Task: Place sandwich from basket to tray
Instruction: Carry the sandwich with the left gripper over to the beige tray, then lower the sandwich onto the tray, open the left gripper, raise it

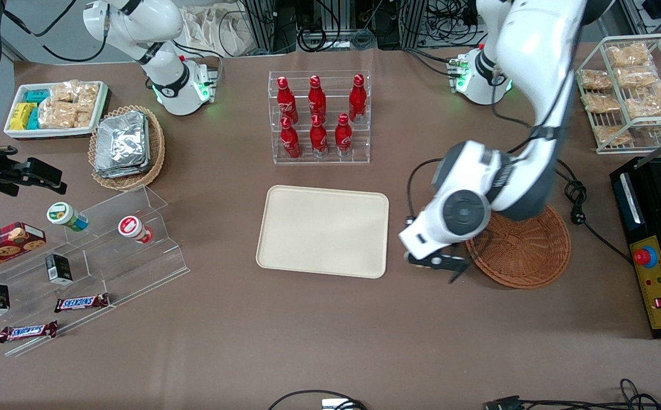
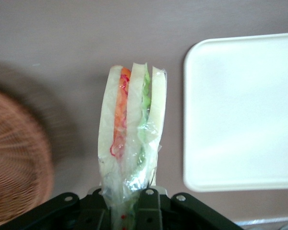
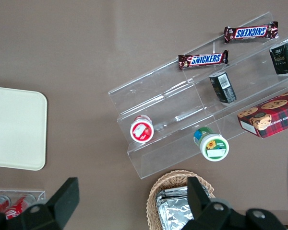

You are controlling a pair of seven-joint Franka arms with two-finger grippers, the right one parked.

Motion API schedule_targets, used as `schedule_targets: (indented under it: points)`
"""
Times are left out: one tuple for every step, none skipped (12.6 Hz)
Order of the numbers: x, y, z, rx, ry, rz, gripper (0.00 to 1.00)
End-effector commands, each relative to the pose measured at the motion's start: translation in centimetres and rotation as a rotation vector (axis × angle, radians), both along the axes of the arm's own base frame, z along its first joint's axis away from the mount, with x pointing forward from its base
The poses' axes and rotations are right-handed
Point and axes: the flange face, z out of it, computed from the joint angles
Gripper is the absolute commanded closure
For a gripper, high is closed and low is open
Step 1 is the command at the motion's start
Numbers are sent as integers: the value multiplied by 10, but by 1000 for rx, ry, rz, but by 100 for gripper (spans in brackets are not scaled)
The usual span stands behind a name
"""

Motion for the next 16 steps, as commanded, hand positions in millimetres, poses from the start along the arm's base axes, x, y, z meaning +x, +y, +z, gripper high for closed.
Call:
schedule_targets:
  points:
    - [-6, -42, -32, -18, -31, 55, 100]
    - [-10, -53, -43, -47, -28, 84, 100]
    - [-10, -57, -57, -69, -18, 111, 100]
    - [-10, -58, -66, -77, -17, 119, 100]
    - [-15, -65, -73, -76, -12, 109, 100]
    - [-18, -69, -77, -74, -9, 103, 100]
    - [-18, -70, -83, -75, -6, 106, 100]
    - [-19, -74, -85, -97, -8, 116, 100]
    - [-24, -85, -84, -132, -7, 130, 100]
    - [-26, -90, -84, -151, -5, 140, 100]
    - [-26, -91, -85, -150, -8, 133, 97]
    - [-27, -89, -88, -145, -7, 120, 33]
    - [-27, -88, -88, -139, -9, 105, 0]
    - [-26, -88, -87, -142, -14, 104, 0]
    - [-26, -89, -86, -143, -16, 104, 0]
    - [-25, -87, -83, -144, -19, 107, 0]
